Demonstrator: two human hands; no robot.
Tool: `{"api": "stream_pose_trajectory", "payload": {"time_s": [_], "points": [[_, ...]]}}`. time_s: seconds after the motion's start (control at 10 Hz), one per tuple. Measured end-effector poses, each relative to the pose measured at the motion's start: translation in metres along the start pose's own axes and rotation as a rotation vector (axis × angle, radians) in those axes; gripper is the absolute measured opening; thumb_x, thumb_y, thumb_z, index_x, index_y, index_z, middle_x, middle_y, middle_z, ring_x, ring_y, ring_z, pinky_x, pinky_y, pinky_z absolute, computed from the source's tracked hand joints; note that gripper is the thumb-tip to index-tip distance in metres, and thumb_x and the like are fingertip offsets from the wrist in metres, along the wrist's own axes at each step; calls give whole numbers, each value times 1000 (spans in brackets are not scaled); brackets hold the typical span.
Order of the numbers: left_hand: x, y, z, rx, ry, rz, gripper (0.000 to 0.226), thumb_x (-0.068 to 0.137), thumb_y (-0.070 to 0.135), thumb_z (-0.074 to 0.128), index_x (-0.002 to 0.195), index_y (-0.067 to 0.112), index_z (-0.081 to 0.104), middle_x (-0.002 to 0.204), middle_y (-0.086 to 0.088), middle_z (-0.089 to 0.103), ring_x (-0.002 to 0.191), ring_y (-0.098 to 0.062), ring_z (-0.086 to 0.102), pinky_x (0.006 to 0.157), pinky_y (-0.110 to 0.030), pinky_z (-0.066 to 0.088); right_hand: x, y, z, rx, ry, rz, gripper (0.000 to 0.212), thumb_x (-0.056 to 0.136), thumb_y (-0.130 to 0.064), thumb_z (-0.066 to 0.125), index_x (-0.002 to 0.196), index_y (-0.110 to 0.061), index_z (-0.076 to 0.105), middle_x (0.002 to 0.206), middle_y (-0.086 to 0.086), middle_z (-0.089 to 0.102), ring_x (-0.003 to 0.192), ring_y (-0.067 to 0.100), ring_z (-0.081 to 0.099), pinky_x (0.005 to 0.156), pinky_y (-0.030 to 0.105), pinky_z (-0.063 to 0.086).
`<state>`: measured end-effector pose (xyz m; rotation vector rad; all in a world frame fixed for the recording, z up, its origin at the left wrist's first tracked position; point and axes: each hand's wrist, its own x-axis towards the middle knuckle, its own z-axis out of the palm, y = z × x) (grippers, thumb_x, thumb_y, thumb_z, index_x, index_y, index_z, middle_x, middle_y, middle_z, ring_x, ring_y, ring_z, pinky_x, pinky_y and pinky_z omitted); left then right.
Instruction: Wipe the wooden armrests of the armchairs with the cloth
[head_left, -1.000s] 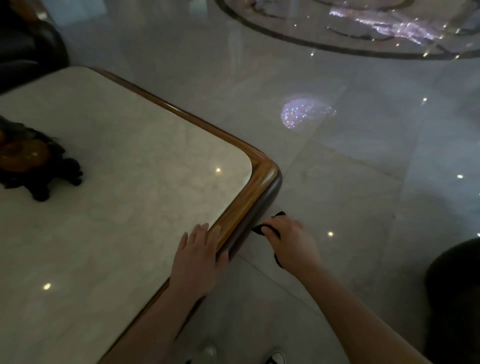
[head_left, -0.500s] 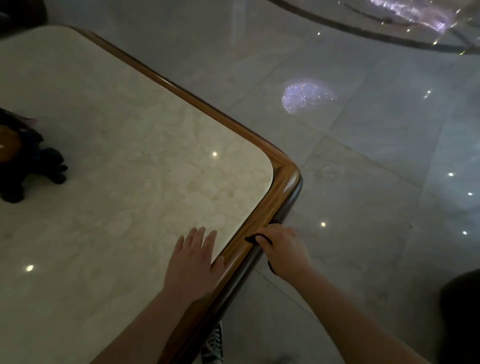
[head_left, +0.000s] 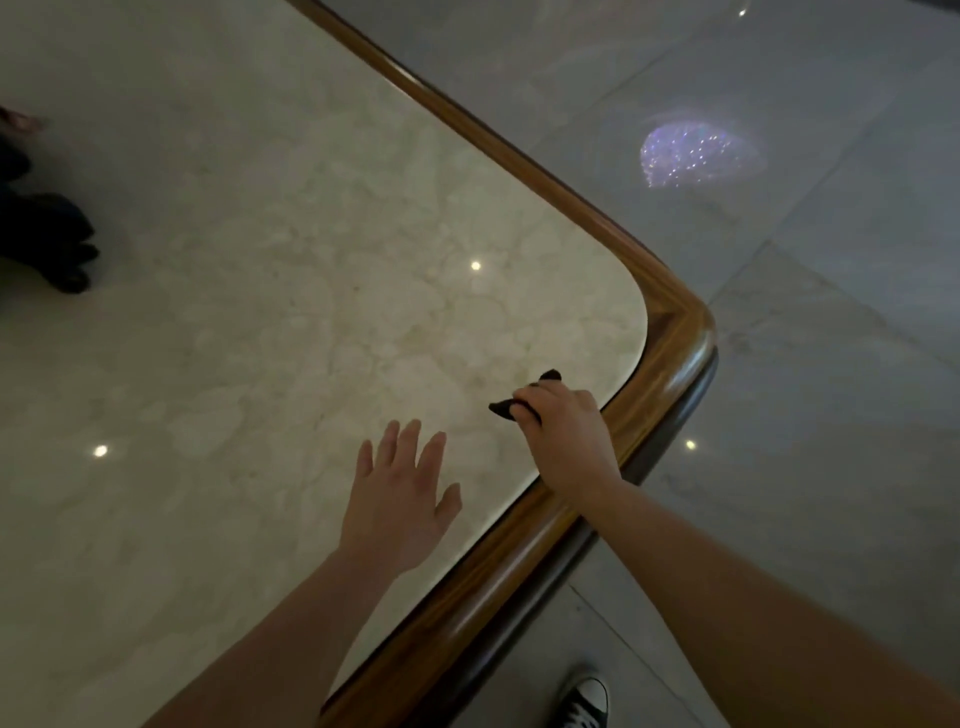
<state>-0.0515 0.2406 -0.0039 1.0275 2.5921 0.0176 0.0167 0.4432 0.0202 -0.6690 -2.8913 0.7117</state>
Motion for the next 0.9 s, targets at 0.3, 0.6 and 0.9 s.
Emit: {"api": "stream_pose_trajectory", "payload": {"time_s": [0.3,0.6,0.9], "points": [[24,-13,48,30,-13,-69,72,90,60,19,149,20,28,159,-17,25,147,-38,18,113,-64,22,28,16,60,-22,178,-250,16,88,-18,71,102,-10,70,106,8,70,96,15,42,83,41,52],[25,-11,67,54,0,-83,72,91,60,29,149,17,32,157,-20,25,146,-41,19,110,-68,24,12,27,88,-102,-270,-66,76,85,-65,54,150,-39,23,164,-6,14,147,40,12,116,56,19],[22,-17,54,38,-28,-99,75,90,62,21,152,20,21,161,-15,18,148,-36,12,115,-62,18,12,19,58,-49,-124,-63,74,89,-65,51,149,-27,33,161,-2,25,148,28,16,119,47,23]]}}
